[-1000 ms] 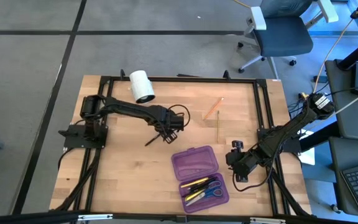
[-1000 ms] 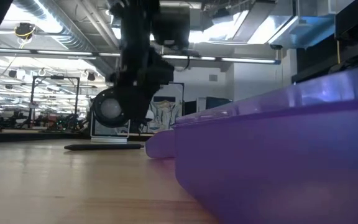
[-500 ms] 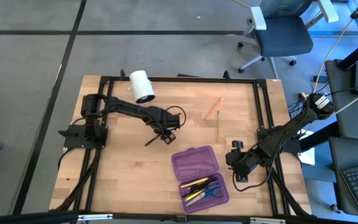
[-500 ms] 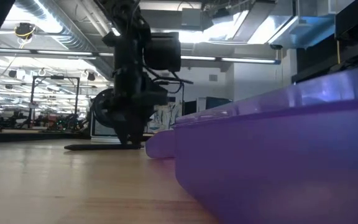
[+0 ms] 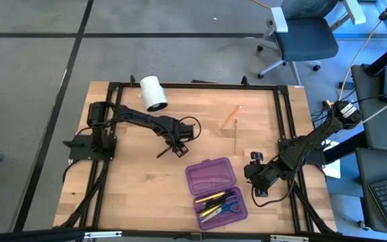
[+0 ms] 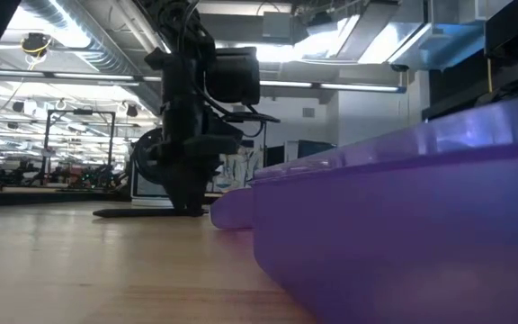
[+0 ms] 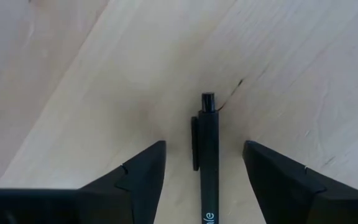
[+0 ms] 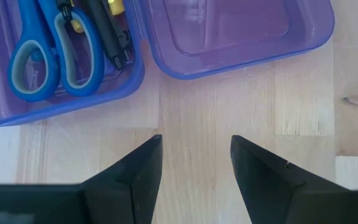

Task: Pick & place school supplies into a supply box
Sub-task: Put the black pen into the purple supply box

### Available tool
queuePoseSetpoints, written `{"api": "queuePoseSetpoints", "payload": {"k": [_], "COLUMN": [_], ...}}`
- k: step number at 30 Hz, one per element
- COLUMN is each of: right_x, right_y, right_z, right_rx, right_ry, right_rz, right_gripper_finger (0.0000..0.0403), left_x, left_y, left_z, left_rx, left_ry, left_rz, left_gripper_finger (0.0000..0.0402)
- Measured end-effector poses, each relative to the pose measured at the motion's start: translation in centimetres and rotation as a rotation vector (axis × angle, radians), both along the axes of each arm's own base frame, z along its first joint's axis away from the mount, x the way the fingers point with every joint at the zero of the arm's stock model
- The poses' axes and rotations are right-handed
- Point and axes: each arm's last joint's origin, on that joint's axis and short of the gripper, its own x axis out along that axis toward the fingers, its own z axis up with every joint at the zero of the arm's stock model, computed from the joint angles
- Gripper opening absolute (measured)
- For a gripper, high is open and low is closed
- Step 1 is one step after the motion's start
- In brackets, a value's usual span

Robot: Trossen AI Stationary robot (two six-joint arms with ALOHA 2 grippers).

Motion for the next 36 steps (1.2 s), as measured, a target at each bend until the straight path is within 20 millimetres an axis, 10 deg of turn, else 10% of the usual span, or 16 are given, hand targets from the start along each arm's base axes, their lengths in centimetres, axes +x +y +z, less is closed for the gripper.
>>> {"api": "queuePoseSetpoints", "payload": {"k": [25, 36], "right_x": [0.0, 0.0], "right_y": [0.0, 0.0], "right_z": [0.0, 0.0], "right_rx": [0.012, 0.012], "right_ry": [0.001, 0.002], "right_rz": [-0.025, -0.026], "right_gripper_finger": [0.0193, 0.0193], "left_x": [0.2, 1.5], "left_y": [-0.3, -1.7], "left_z": [0.0, 1.8], "left_rx": [0.002, 0.015], "left_ry": [-0.015, -0.057], "left_rz": [-0.006, -0.081], "left_gripper_finger": [0.0047, 0.0043]}}
